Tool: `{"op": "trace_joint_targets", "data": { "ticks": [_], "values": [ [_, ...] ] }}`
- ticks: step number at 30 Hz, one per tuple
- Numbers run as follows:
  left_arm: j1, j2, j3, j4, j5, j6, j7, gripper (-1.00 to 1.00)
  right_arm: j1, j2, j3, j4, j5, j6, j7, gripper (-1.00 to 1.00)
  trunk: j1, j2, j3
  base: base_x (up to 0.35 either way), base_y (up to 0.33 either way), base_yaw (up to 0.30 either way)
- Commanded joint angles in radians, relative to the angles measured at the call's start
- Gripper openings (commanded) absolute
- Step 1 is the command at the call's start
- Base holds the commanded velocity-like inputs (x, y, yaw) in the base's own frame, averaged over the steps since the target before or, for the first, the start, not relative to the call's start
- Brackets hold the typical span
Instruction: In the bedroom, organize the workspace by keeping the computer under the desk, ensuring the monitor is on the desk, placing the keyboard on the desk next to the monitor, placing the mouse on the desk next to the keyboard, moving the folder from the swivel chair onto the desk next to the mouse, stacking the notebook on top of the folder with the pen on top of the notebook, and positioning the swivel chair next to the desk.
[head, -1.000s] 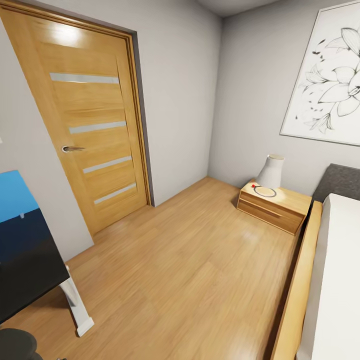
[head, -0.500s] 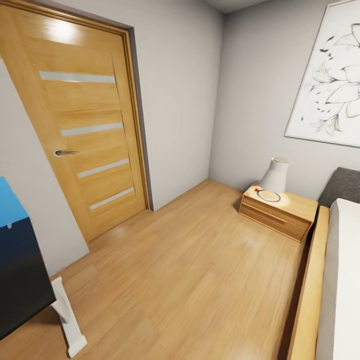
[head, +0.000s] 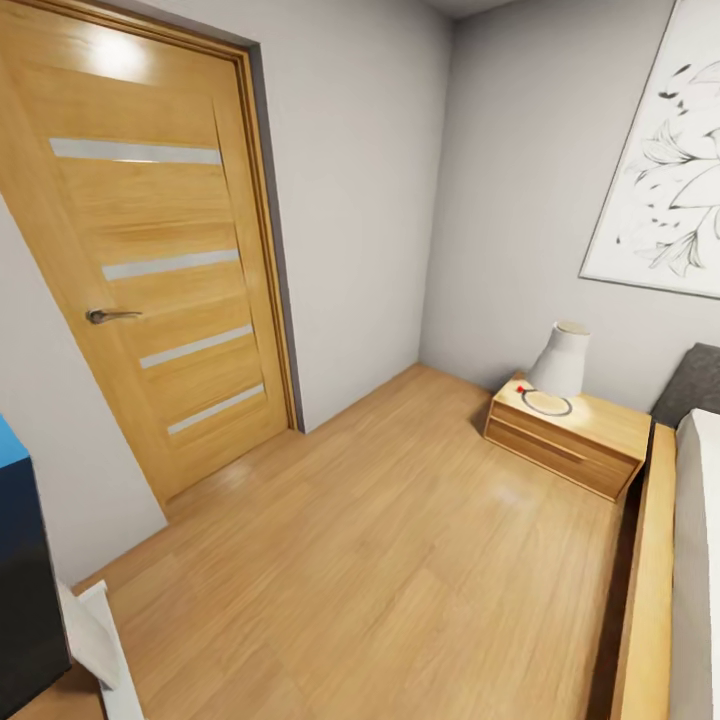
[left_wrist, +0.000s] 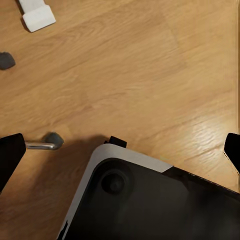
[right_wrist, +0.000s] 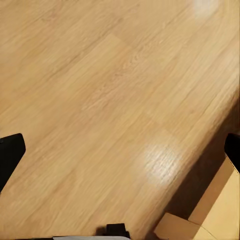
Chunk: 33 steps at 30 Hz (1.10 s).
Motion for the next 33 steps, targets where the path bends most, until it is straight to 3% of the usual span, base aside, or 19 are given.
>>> {"op": "trace_joint_targets", "data": {
  "ticks": [1,33],
  "values": [
    [-0.001,0.000,-0.001,0.000,0.005,-0.003,0.001,1.00,-0.001,0.000,0.001,0.001,0.000,-0.003,-0.004,1.00,0.001,-0.001,-0.002,0.321,0.000,0.000],
    [-0.001,0.000,-0.001,0.000,0.003,-0.004,0.001,1.00,-0.001,0.000,0.001,0.001,0.000,-0.003,-0.004,1.00,0.001,-0.001,-0.002,0.322,0.000,0.000]
  ]
}}
